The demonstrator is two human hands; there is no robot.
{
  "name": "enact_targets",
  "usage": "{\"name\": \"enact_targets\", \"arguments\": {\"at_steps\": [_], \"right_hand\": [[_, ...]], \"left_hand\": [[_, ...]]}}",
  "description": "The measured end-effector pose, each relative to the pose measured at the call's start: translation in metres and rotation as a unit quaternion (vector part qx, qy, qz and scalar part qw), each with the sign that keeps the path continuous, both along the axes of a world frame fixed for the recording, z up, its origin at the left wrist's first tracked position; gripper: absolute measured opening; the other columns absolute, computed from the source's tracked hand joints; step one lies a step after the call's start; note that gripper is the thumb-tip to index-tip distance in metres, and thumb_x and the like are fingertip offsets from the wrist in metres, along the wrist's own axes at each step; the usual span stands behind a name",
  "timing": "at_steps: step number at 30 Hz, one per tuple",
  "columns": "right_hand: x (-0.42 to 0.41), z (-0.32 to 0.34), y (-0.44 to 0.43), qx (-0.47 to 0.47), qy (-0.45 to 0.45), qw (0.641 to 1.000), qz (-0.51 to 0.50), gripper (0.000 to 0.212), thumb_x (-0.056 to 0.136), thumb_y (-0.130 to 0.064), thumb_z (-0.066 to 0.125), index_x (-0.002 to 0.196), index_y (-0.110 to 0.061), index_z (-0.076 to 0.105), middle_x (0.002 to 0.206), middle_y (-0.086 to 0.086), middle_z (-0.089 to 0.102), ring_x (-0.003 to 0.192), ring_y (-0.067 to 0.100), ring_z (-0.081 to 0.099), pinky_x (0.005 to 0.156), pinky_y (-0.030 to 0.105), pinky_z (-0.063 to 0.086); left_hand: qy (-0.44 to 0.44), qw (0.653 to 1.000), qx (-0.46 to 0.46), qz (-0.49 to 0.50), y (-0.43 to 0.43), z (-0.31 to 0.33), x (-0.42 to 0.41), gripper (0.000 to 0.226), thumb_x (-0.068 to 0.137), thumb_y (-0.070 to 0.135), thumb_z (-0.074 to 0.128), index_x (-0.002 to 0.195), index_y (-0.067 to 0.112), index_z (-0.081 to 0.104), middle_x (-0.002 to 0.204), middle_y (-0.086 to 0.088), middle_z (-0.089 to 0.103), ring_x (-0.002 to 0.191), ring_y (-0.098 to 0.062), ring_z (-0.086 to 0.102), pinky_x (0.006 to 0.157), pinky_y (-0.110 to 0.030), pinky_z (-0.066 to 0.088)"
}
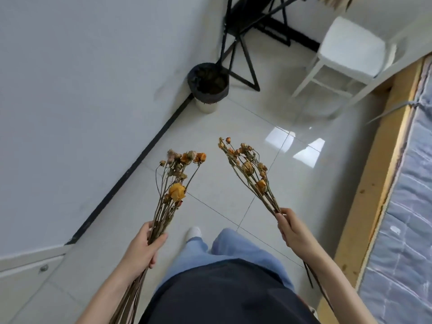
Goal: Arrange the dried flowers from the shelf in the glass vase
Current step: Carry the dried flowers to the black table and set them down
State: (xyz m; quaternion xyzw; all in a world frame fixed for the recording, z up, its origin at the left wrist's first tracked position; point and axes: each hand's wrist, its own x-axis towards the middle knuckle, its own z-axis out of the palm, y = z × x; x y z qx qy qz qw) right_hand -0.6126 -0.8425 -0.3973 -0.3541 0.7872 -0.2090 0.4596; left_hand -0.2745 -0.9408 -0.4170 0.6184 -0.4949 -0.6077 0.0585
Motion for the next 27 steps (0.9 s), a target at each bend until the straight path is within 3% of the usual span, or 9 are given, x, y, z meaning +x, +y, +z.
{"name": "enact_targets", "arguments": {"at_steps": [8,13,21,27], "right_hand": [[-0.077,-0.008,-0.032,-0.026,-0.005,0.989,-0.146,0.015,0.100,-0.027,0.037,0.096,-0.019,0.049,0.062,-0.005,0.040,0.052,0.008,0.035,0.049,0.021,0.031],[-0.155,-0.019,-0.064,-0.017,-0.003,0.987,-0.158,0.015,0.100,-0.028,0.037,0.098,-0.020,0.049,0.064,-0.005,0.042,0.052,0.006,0.036,0.048,0.017,0.033],[-0.277,-0.010,-0.135,-0.009,0.002,0.991,-0.134,0.022,0.099,-0.035,0.037,0.109,-0.020,0.049,0.068,-0.003,0.045,0.058,0.007,0.040,0.057,0.025,0.035],[-0.333,-0.013,-0.189,-0.011,-0.010,0.988,-0.154,0.022,0.098,-0.038,0.037,0.108,-0.023,0.050,0.070,-0.004,0.047,0.060,0.006,0.042,0.059,0.026,0.038]], "left_hand": [[-0.007,0.989,-0.003,-0.147,-0.122,-0.006,-0.106,0.029,0.090,0.025,0.057,0.116,0.021,0.044,0.044,0.001,0.049,0.037,-0.007,0.045,0.037,-0.021,0.040],[-0.017,0.985,-0.021,-0.171,-0.178,-0.012,-0.195,0.032,0.089,0.025,0.059,0.117,0.021,0.043,0.049,0.000,0.050,0.037,-0.008,0.045,0.037,-0.022,0.039],[-0.014,0.983,-0.033,-0.178,-0.250,-0.004,-0.324,0.039,0.089,0.026,0.059,0.118,0.030,0.035,0.053,-0.004,0.053,0.038,-0.008,0.045,0.037,-0.021,0.039],[-0.014,0.982,-0.020,-0.185,-0.316,-0.004,-0.398,0.039,0.088,0.023,0.059,0.121,0.024,0.037,0.049,-0.001,0.050,0.038,-0.010,0.043,0.036,-0.024,0.038]]}}
